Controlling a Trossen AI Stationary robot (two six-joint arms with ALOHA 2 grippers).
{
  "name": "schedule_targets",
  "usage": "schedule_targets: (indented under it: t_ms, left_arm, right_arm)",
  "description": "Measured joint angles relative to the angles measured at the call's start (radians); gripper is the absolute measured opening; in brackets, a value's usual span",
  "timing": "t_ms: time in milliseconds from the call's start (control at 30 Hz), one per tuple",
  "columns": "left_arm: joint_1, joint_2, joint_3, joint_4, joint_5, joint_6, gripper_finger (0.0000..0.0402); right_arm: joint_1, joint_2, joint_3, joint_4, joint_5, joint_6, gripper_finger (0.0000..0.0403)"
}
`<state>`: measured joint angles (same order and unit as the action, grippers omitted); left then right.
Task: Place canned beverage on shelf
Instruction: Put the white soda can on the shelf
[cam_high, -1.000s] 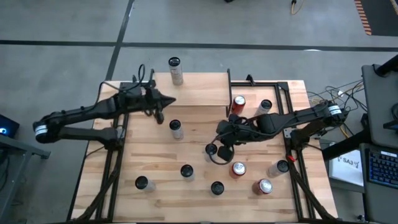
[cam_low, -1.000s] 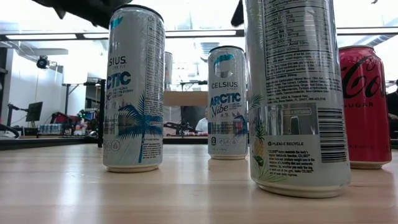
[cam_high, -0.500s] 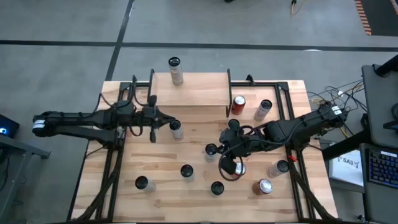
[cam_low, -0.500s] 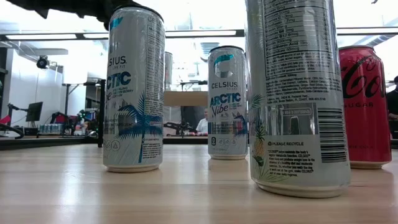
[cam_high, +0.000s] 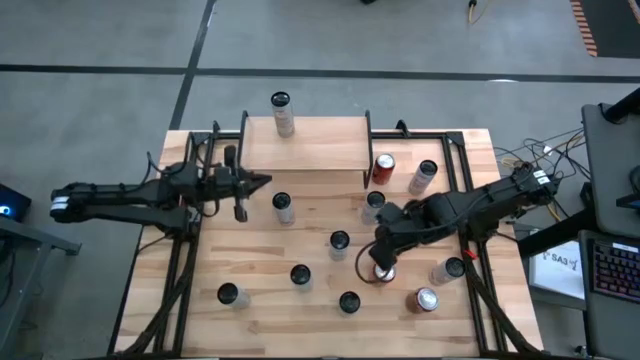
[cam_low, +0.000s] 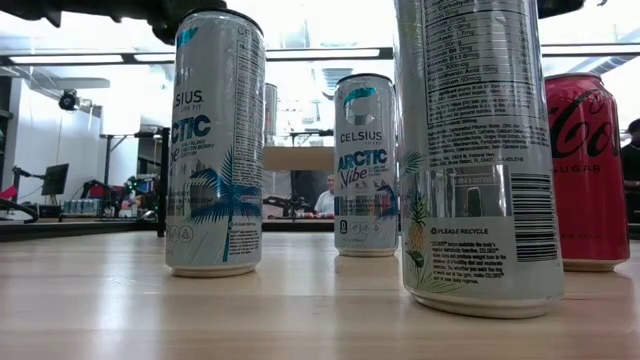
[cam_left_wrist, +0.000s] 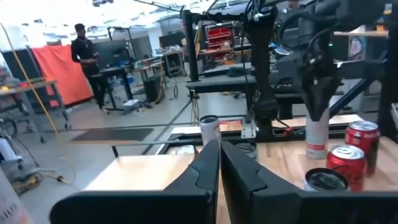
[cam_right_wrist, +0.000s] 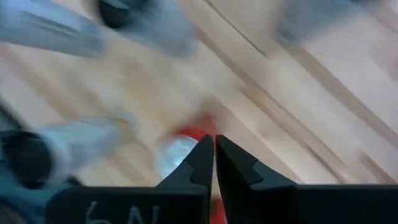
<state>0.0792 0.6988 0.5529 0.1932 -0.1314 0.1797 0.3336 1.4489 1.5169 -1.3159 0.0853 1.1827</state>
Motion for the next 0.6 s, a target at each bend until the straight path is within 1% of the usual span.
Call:
schedule_targets:
  t_ms: [67, 133, 267, 367, 467, 600]
  left_arm:
    - [0.000, 0.009, 0.009, 0.002, 0.000, 0.022, 0.0000]
    - [0.000, 0.019, 0.021, 0.001, -0.001, 0.049, 0.0000]
    - [0.000, 0.046, 0.059, 0.007, -0.001, 0.110, 0.0000]
    - [0.000, 0.071, 0.088, 0.005, -0.002, 0.149, 0.0000]
    - [0.000, 0.100, 0.118, 0.005, -0.002, 0.178, 0.0000]
    - [0.001, 0.143, 0.150, 0.001, -0.002, 0.220, 0.0000]
  right_arm:
    - [0.000, 0.001, 0.000, -0.074, -0.007, 0.048, 0.0009]
    - [0.000, 0.001, 0.000, -0.107, -0.015, 0.073, 0.0009]
    - [-0.003, 0.001, 0.000, -0.107, -0.001, 0.059, 0.0009]
    - [-0.020, 0.000, 0.000, -0.107, 0.016, 0.086, 0.0013]
    - [-0.044, 0.000, 0.000, -0.107, 0.021, 0.080, 0.0033]
    - [-0.071, 0.000, 0.000, -0.108, 0.021, 0.066, 0.0084]
